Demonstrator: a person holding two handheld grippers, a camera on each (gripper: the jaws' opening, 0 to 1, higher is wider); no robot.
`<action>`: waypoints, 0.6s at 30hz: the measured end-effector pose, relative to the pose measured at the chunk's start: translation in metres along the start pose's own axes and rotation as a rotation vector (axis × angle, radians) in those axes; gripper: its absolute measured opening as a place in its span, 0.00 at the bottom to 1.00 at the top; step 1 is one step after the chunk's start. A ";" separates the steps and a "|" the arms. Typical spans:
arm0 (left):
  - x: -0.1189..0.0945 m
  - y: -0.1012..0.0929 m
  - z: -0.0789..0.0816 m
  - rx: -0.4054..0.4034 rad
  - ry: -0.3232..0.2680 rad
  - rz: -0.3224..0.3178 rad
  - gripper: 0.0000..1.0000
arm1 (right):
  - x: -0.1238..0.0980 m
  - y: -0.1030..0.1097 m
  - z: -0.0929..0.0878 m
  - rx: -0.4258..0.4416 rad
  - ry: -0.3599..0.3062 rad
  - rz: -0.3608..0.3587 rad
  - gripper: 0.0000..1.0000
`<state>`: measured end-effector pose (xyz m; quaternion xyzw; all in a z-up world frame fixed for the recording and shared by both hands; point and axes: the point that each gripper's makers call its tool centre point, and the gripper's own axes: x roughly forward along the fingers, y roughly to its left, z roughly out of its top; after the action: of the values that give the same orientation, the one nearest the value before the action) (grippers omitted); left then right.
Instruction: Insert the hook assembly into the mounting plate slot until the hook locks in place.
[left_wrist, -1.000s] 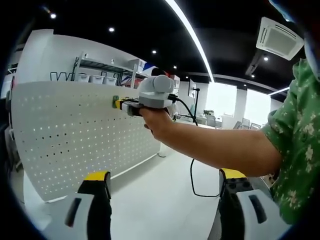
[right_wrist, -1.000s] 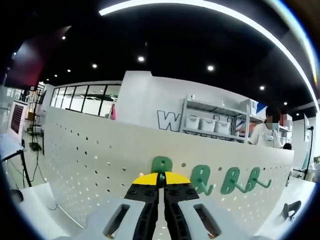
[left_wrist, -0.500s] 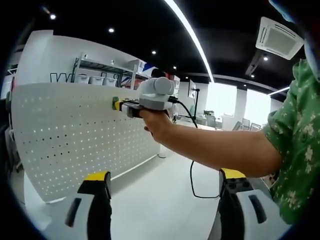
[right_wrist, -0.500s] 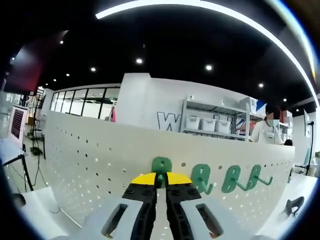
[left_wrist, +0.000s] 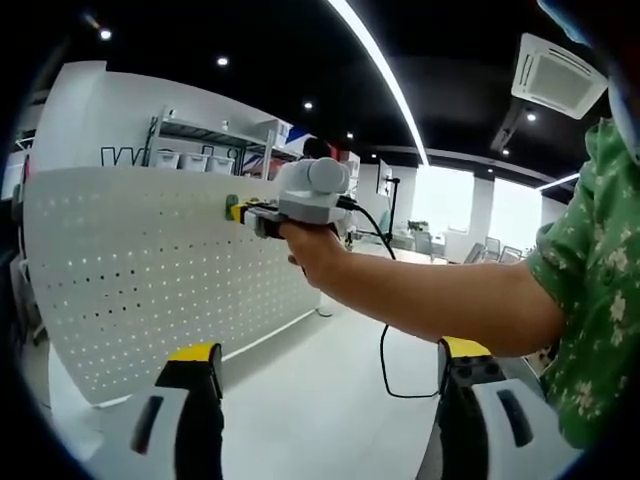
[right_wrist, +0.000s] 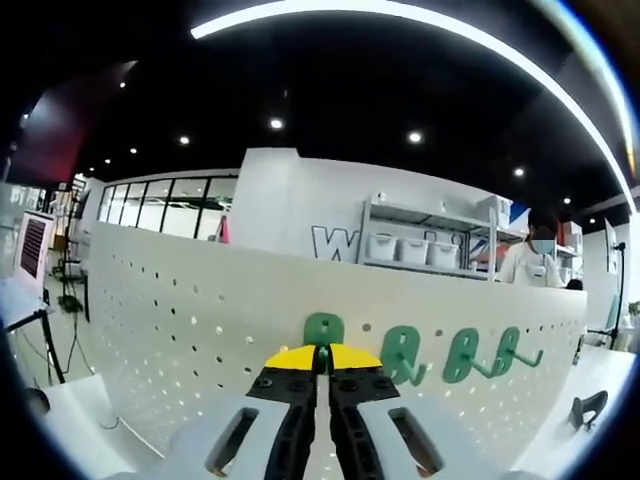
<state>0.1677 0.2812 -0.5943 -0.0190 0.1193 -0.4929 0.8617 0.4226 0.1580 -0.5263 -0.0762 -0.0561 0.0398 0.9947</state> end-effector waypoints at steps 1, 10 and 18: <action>0.000 0.001 -0.001 0.000 0.002 0.002 0.91 | 0.000 0.000 0.000 0.006 0.004 -0.001 0.01; 0.001 -0.001 -0.002 -0.003 0.003 -0.004 0.90 | 0.001 -0.001 -0.002 -0.002 0.025 0.006 0.01; 0.001 -0.001 -0.001 -0.001 0.002 -0.004 0.90 | 0.000 -0.001 -0.001 0.024 0.022 0.003 0.01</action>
<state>0.1673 0.2797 -0.5951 -0.0191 0.1203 -0.4946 0.8606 0.4228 0.1570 -0.5273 -0.0650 -0.0444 0.0412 0.9960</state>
